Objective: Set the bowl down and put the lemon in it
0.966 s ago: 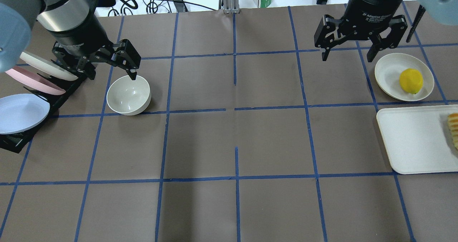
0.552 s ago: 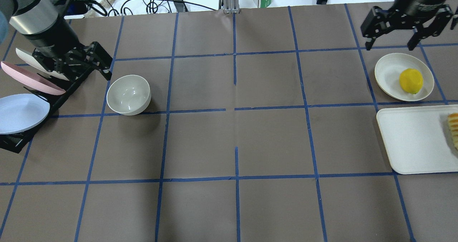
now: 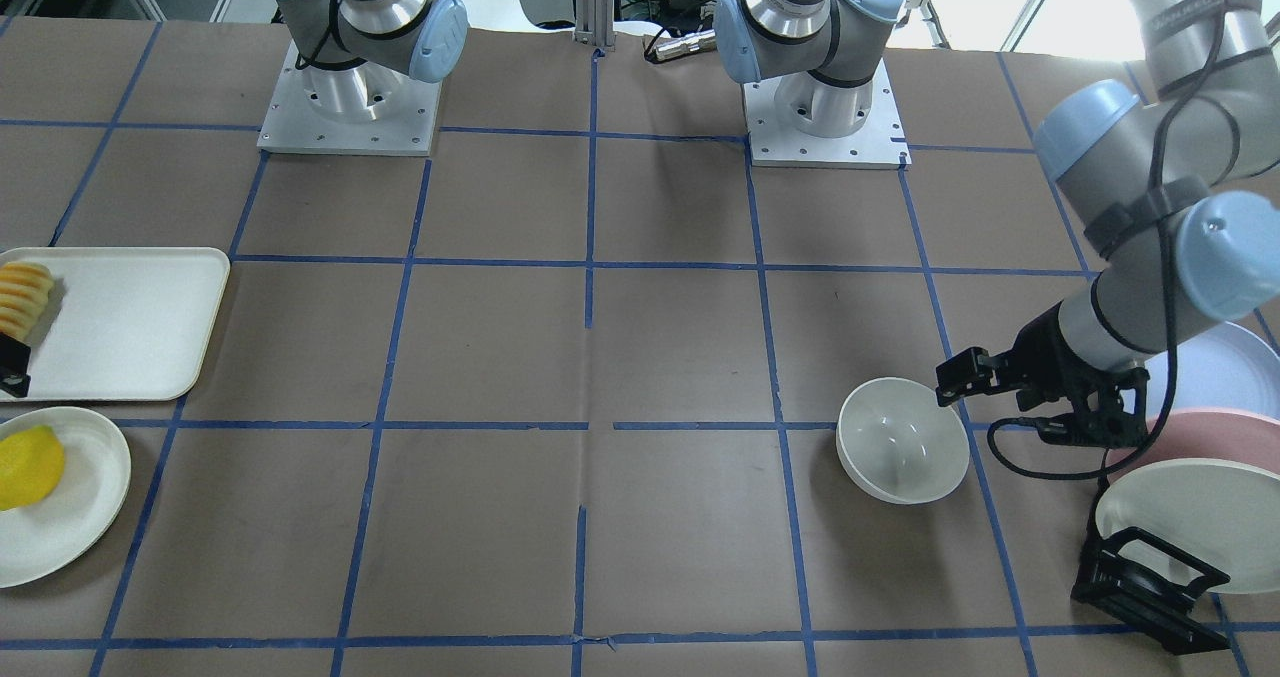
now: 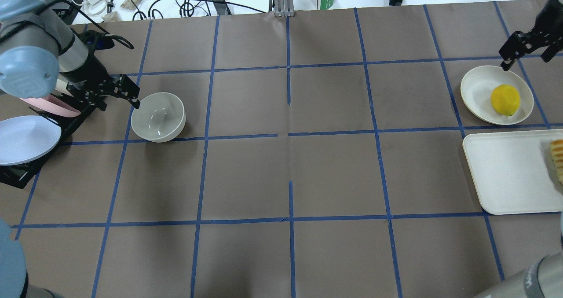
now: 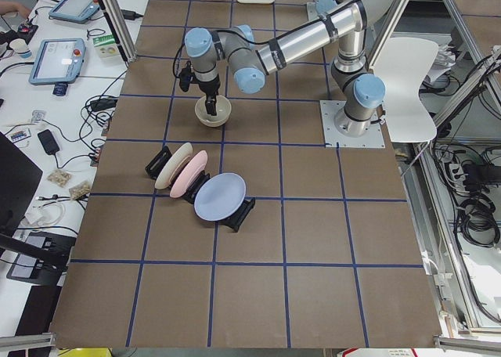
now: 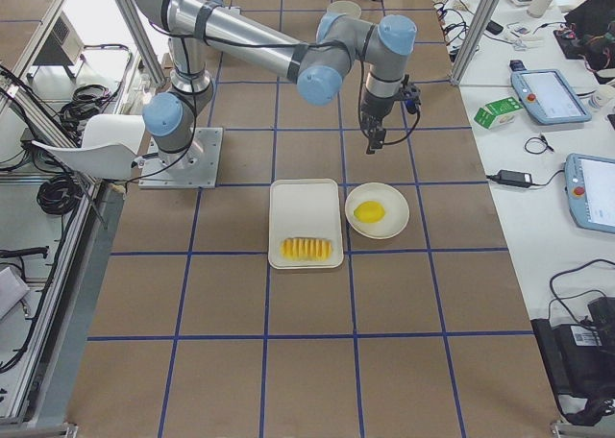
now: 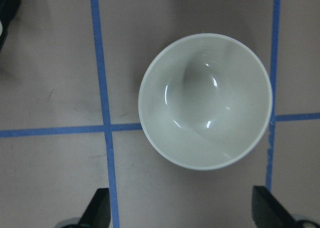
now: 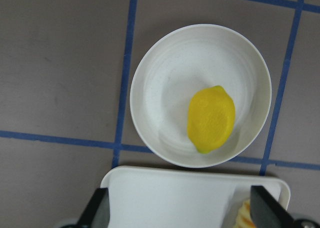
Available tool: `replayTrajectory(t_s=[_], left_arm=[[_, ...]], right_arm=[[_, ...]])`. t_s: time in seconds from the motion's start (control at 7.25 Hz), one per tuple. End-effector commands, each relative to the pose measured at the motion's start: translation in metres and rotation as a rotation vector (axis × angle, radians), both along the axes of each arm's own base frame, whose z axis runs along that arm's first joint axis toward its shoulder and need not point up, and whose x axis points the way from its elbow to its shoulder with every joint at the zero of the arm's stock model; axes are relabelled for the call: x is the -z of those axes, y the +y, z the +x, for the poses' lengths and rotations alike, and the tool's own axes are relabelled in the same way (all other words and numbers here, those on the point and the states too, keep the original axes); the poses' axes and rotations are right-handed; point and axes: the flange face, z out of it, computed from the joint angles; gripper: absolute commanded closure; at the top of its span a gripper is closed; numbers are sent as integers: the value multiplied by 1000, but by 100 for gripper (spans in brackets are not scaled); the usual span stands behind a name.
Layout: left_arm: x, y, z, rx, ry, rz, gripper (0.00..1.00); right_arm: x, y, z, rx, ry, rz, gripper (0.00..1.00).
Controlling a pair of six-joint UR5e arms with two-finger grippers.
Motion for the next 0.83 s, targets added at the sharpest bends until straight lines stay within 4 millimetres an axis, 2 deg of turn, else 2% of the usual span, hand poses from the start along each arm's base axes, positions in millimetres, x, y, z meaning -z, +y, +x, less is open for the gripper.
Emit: replayTrajectory(t_s=[0.0, 0.14, 0.28, 0.41, 0.55, 0.69], left_arm=[[50, -15, 6, 3, -5, -18, 0], [64, -16, 6, -4, 1, 3, 3], [73, -16, 6, 2, 7, 18, 10], [80, -17, 6, 6, 10, 27, 35], [84, -19, 7, 8, 12, 31, 74], [78, -20, 8, 3, 11, 20, 100]], right_arm=[[73, -7, -47, -67, -27, 36, 0], [95, -4, -56, -66, -39, 43, 0], [124, -5, -58, -76, -35, 36, 0], [142, -4, -58, -71, -41, 37, 0], [155, -6, -59, -68, -39, 35, 0], [162, -7, -59, -59, -50, 40, 0]])
